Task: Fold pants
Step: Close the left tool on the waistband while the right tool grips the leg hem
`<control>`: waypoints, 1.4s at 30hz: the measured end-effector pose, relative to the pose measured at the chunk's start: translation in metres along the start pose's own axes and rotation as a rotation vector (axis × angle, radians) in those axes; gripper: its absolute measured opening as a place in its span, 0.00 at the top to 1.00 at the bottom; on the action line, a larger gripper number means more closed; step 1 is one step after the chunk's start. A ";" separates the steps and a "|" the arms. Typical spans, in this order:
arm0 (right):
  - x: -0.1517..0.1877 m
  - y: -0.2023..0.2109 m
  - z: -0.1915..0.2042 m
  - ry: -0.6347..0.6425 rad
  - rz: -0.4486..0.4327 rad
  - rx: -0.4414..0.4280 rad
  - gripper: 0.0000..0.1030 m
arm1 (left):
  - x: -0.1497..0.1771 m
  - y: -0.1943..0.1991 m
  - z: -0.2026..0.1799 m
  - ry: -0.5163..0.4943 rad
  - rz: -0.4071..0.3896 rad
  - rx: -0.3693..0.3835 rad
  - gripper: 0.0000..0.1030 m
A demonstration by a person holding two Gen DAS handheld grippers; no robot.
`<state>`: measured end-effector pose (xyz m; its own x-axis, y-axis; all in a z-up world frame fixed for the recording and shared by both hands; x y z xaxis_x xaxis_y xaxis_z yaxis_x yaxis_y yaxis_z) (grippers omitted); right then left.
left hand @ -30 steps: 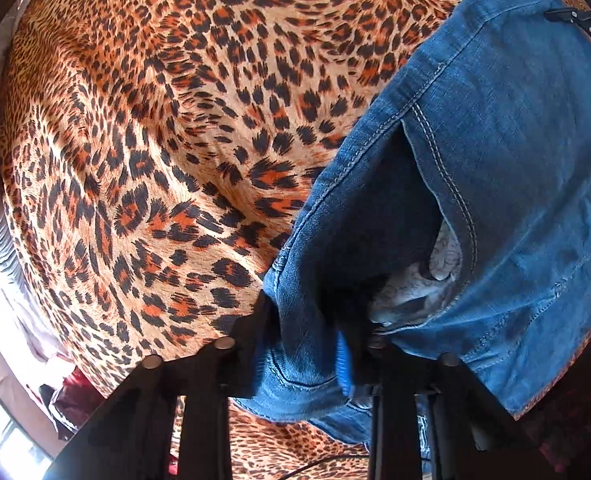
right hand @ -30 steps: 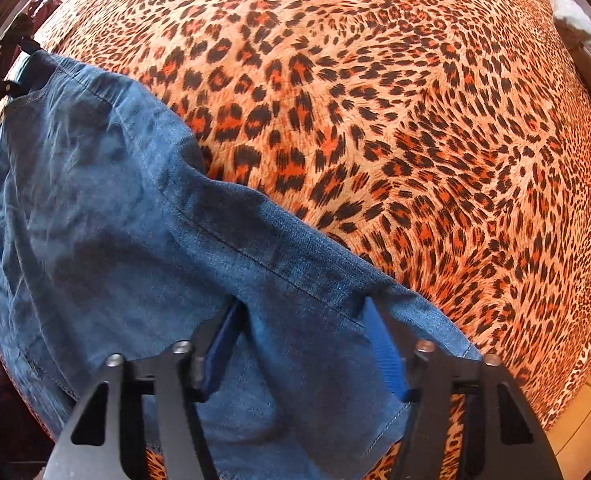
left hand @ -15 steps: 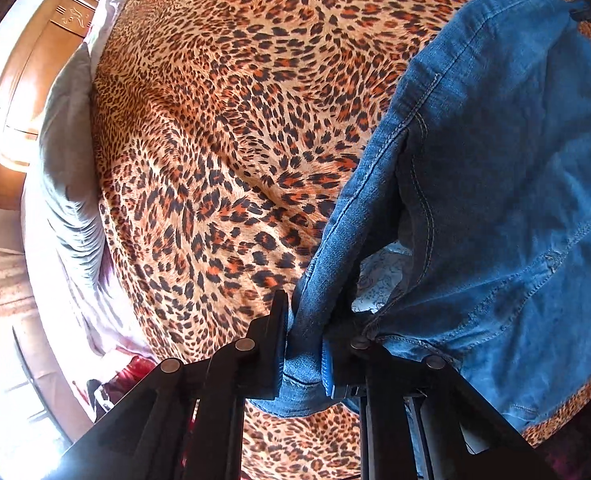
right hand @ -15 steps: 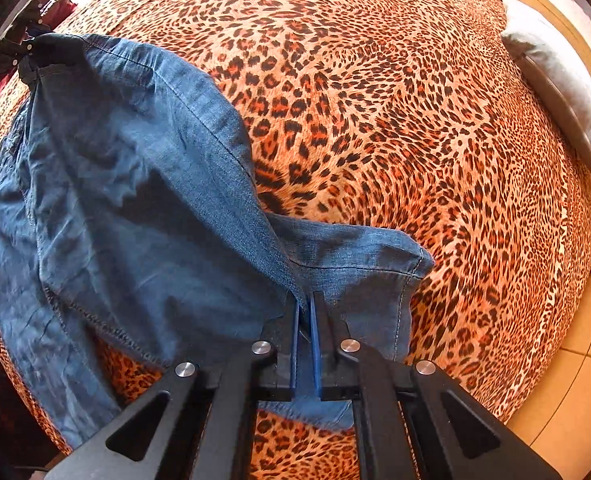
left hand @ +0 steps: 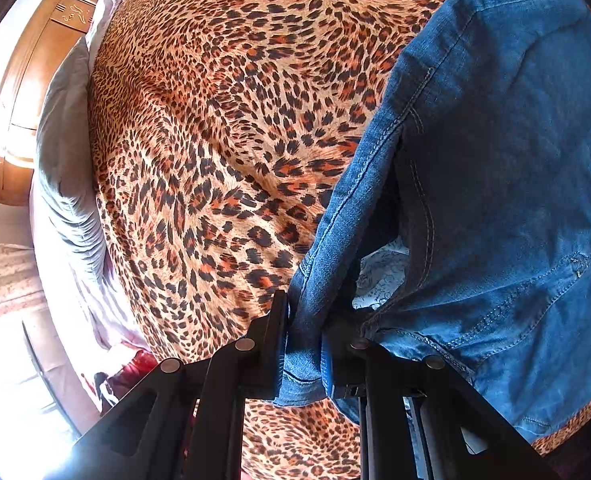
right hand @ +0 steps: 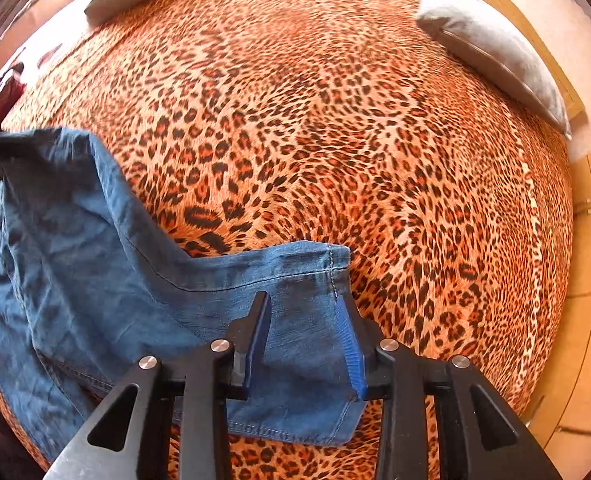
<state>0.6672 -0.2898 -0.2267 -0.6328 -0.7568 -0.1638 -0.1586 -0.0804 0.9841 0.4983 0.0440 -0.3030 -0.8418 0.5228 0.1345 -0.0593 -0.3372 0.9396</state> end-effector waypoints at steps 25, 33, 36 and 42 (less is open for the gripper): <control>-0.011 -0.079 0.014 0.420 0.337 -0.052 0.67 | -0.010 -0.037 0.008 0.006 0.027 0.049 0.77; 0.022 -0.053 0.000 0.387 0.320 -0.005 0.95 | -0.005 -0.031 0.012 0.033 0.026 0.029 0.71; 0.030 -0.042 -0.009 0.362 0.302 -0.021 0.95 | -0.004 -0.029 0.012 0.052 0.025 0.031 0.71; 0.035 -0.038 -0.024 0.335 0.257 0.057 0.87 | -0.004 -0.029 0.010 0.043 0.031 0.013 0.71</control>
<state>0.6689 -0.3287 -0.2683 -0.3773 -0.9174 0.1267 -0.0754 0.1668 0.9831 0.5086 0.0595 -0.3277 -0.8654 0.4780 0.1500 -0.0261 -0.3420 0.9393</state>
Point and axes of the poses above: each gripper's, at about its wrist camera, not at the fingertips, and y roughly against the way its jaws point, z to its left, x to its underside, the point moved 7 cm from there along -y, roughly the way its jaws point, and after that the axes turned 2 degrees about -y, right-handed, at the moved point
